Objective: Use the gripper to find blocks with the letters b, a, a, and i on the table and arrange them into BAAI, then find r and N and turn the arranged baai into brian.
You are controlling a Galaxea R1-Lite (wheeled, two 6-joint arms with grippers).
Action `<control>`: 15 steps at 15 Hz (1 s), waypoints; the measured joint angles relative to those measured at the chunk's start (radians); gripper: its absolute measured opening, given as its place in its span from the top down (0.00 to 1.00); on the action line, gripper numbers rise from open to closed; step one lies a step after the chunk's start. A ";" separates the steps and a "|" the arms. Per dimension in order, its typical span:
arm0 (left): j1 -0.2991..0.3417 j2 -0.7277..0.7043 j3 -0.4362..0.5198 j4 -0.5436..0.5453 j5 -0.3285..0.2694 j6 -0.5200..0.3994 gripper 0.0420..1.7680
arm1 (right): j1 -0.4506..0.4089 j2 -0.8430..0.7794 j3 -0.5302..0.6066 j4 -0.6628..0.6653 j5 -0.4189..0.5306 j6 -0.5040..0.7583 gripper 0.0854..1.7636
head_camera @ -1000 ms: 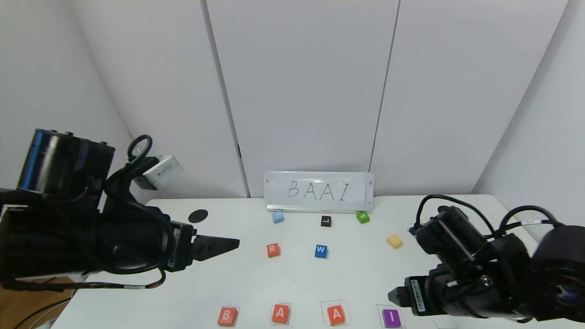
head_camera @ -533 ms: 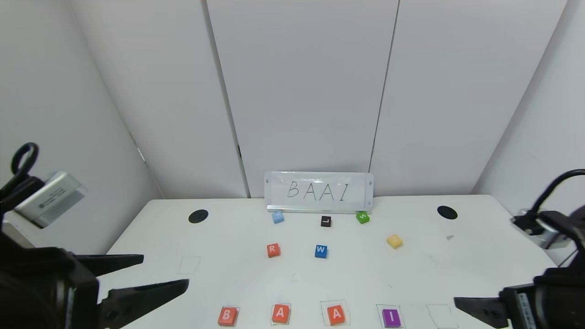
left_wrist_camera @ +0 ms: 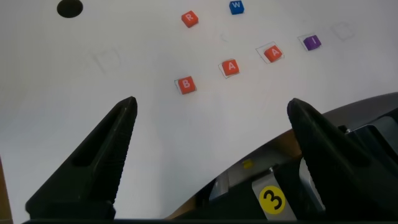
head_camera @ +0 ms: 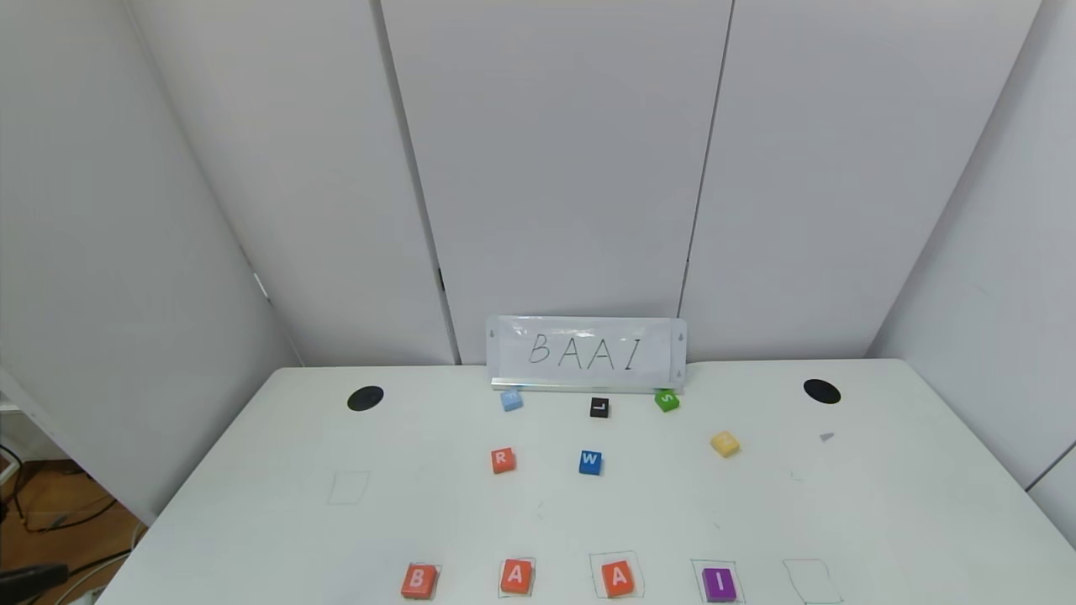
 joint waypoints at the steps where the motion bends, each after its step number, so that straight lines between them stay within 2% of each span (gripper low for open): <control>1: 0.026 -0.044 0.006 0.030 -0.001 0.003 0.03 | -0.030 -0.043 0.008 0.010 0.004 -0.011 0.04; 7: 0.133 -0.306 0.008 0.247 -0.003 0.008 0.03 | -0.145 -0.346 0.033 0.193 0.062 -0.031 0.04; 11: 0.174 -0.447 -0.007 0.387 -0.004 0.008 0.03 | -0.188 -0.528 0.023 0.356 0.067 -0.067 0.04; 15: 0.198 -0.530 -0.016 0.457 -0.005 0.017 0.03 | -0.190 -0.612 -0.013 0.444 0.064 -0.069 0.03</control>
